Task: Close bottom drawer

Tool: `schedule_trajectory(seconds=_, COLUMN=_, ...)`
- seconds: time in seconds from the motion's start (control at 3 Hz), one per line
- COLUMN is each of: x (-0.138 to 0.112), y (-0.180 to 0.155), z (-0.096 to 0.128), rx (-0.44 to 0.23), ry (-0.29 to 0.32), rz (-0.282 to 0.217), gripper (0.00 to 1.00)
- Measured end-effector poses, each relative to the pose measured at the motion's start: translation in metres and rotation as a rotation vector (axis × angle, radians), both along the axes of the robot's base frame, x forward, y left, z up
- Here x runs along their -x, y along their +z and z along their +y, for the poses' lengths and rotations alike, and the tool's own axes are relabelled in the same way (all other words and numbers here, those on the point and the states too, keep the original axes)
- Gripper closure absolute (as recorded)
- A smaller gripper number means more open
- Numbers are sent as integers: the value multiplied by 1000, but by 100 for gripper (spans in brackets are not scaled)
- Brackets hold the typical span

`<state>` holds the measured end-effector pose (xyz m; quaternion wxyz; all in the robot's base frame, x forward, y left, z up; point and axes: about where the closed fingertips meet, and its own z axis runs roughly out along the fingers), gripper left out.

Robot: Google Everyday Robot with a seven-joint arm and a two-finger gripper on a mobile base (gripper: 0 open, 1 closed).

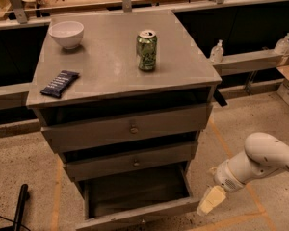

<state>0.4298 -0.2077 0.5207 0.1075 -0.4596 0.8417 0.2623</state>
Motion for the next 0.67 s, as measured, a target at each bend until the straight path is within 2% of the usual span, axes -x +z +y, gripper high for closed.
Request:
schedule_trajectory(seconds=0.33, x=1, y=-7, z=1, rx=4, ry=11, rz=36, gripper=0)
schedule_trajectory(seconds=0.67, x=-11, y=-34, z=9, rx=-41, ry=13, rz=82, gripper=0)
